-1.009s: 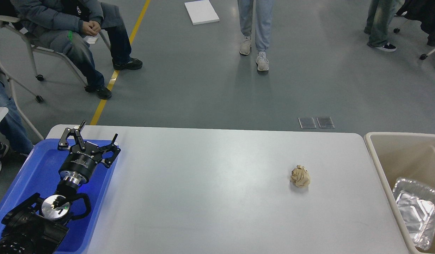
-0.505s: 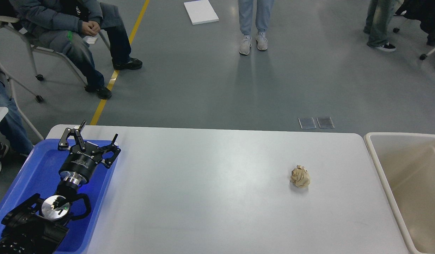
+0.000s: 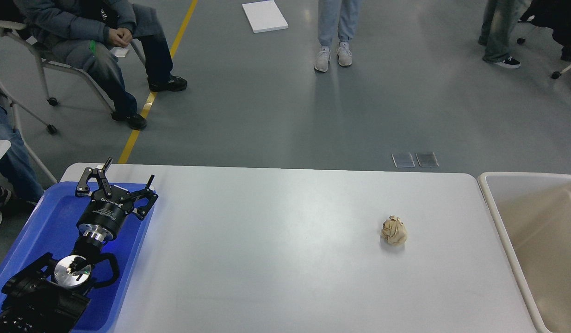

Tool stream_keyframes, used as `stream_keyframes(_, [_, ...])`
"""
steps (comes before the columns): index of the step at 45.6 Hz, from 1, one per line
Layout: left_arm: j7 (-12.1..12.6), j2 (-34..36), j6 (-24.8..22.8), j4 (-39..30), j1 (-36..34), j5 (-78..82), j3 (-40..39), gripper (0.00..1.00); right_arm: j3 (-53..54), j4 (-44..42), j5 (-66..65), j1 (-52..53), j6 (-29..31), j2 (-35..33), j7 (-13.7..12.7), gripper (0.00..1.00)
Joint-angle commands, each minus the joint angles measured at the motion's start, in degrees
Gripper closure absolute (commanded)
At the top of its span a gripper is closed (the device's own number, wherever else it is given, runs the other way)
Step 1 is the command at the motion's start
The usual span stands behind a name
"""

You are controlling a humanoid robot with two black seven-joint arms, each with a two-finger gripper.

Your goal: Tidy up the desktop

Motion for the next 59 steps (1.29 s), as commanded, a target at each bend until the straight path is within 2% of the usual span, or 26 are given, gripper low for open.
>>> stream_keyframes(1, [0.0,0.0,0.0,0.0,0.0,0.0,0.0,0.00,-6.6,10.1,-0.4,15.8,3.2,-4.5,0.0,0.00])
stream_keyframes(15, [0.1,0.0,0.0,0.0,0.0,0.0,0.1,0.00,-23.9,17.9,-0.4,32.9,5.9,-2.8,0.0,0.00])
stream_keyframes(25, [0.1,0.0,0.0,0.0,0.0,0.0,0.1,0.00,-36.4,22.8,-0.4,40.4,6.6,2.9,0.0,0.00])
stream_keyframes(31, [0.1,0.0,0.0,0.0,0.0,0.0,0.0,0.00,-42.1,24.6,-0.4,44.1,10.2,8.5,0.0,0.00])
stream_keyframes(46, [0.1,0.0,0.0,0.0,0.0,0.0,0.0,0.00,-46.7,32.2,-0.5,52.1,23.3,19.5,0.0,0.00])
stream_keyframes(54, [0.1,0.0,0.0,0.0,0.0,0.0,0.1,0.00,-46.6,35.1,-0.4,54.4,30.3,22.5,0.1,0.00])
stream_keyframes(59, [0.1,0.0,0.0,0.0,0.0,0.0,0.1,0.00,-45.9,37.2,-0.4,54.8,30.6,22.9,0.1,0.00])
